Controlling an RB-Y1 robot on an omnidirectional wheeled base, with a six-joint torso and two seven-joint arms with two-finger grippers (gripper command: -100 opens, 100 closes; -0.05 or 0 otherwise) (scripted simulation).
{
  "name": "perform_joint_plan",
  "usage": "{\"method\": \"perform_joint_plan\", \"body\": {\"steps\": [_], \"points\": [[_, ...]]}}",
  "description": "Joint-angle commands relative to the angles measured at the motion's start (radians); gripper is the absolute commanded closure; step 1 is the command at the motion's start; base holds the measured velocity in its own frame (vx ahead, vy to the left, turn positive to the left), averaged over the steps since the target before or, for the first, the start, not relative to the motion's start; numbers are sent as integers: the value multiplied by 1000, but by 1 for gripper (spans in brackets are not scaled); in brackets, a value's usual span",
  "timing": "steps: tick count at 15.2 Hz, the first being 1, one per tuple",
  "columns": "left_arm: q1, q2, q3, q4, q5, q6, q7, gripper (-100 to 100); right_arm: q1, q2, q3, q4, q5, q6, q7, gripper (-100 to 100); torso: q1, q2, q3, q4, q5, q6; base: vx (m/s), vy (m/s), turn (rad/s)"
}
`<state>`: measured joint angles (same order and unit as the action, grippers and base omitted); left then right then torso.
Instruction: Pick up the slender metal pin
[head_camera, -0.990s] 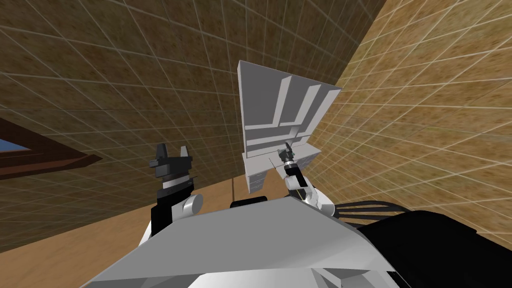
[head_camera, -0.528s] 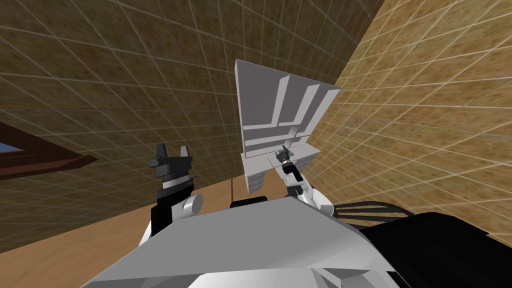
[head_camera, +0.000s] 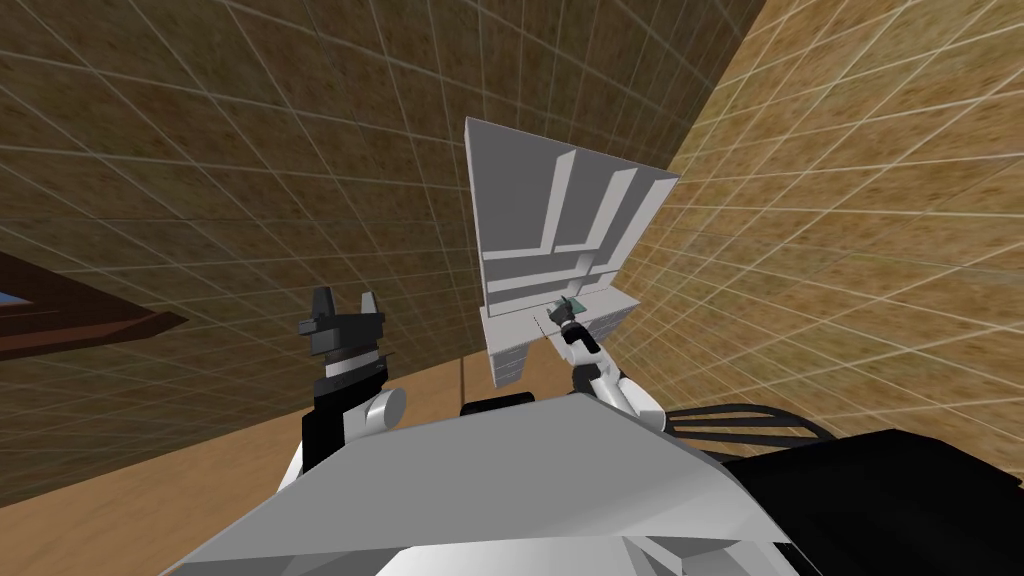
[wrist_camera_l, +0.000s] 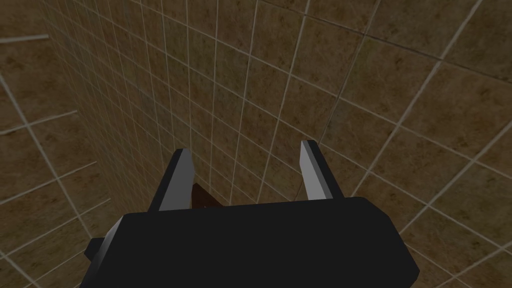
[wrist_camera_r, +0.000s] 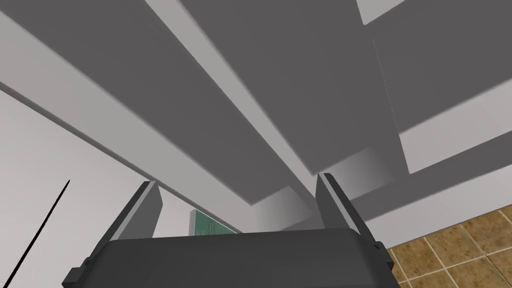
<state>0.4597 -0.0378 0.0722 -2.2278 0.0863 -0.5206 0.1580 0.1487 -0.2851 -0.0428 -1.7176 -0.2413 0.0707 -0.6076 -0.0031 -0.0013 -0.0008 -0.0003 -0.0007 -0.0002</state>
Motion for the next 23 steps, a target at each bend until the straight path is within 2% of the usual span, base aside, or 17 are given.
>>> {"method": "perform_joint_plan", "body": {"steps": [1,2,3,5,6,8,9,12,13,15,16,17,18,19,21,22,23], "points": [[0,0,0,0,0,0,0,0,-26,-3,3,50,-22,50,-38,-100,0,0,0,0,0,0,11,-47,-3],[0,0,0,0,0,0,0,0,-26,-3,3,51,-22,53,-38,-100,0,0,0,0,0,0,7,-36,5],[0,0,0,0,0,0,0,0,-60,-10,6,95,-50,83,-76,-100,0,0,0,0,0,0,6,-40,-6],[0,0,0,0,0,0,0,0,-60,-10,6,103,-50,104,-81,-100,0,0,0,0,0,0,5,-34,-3],[0,0,0,0,0,0,0,0,-95,-15,8,143,-80,135,-123,-100,0,1,0,0,0,0,6,-33,-8],[0,0,0,0,0,0,0,0,-95,-15,8,155,-80,156,-124,-100,0,0,0,0,0,0,7,-31,1],[0,0,0,0,0,0,0,0,-130,-20,11,183,-109,201,-165,-100,1,0,0,0,0,0,6,-31,-8],[0,0,0,0,0,0,0,0,-130,-20,11,208,-109,207,-167,-100,1,0,0,0,0,0,8,-28,-1],[0,0,0,0,0,0,0,0,-165,-24,14,241,-139,259,-211,-100,1,1,0,0,0,0,2,-27,-8],[0,0,0,0,0,0,0,0,-165,-24,14,262,-139,259,-211,-100,1,1,0,0,0,0,4,-28,-1],[0,0,0,0,0,0,0,0,-200,-27,17,290,-168,307,-254,-100,1,1,0,0,0,0,8,-35,-11],[0,0,0,0,0,0,0,0,-200,-27,17,313,-168,311,-254,-100,1,0,0,0,0,0,6,-40,-1],[0,0,0,0,0,0,0,0,-200,-27,17,315,-168,311,-254,-100,0,0,0,0,0,0,4,-28,5],[0,0,0,0,0,0,0,0,-235,-30,19,347,-198,355,-297,-100,1,1,0,0,0,0,7,-33,-9],[0,0,0,0,0,0,0,0,-235,-30,19,368,-198,363,-298,-100,0,0,0,0,0,0,9,-32,-1],[0,0,0,0,0,0,0,0,-269,-32,22,403,-227,405,-341,-100,1,0,0,0,0,0,12,-34,-7],[0,0,0,0,0,0,0,0,-269,-32,22,419,-227,415,-341,-100,1,0,0,0,0,0,9,-38,-3]]}}
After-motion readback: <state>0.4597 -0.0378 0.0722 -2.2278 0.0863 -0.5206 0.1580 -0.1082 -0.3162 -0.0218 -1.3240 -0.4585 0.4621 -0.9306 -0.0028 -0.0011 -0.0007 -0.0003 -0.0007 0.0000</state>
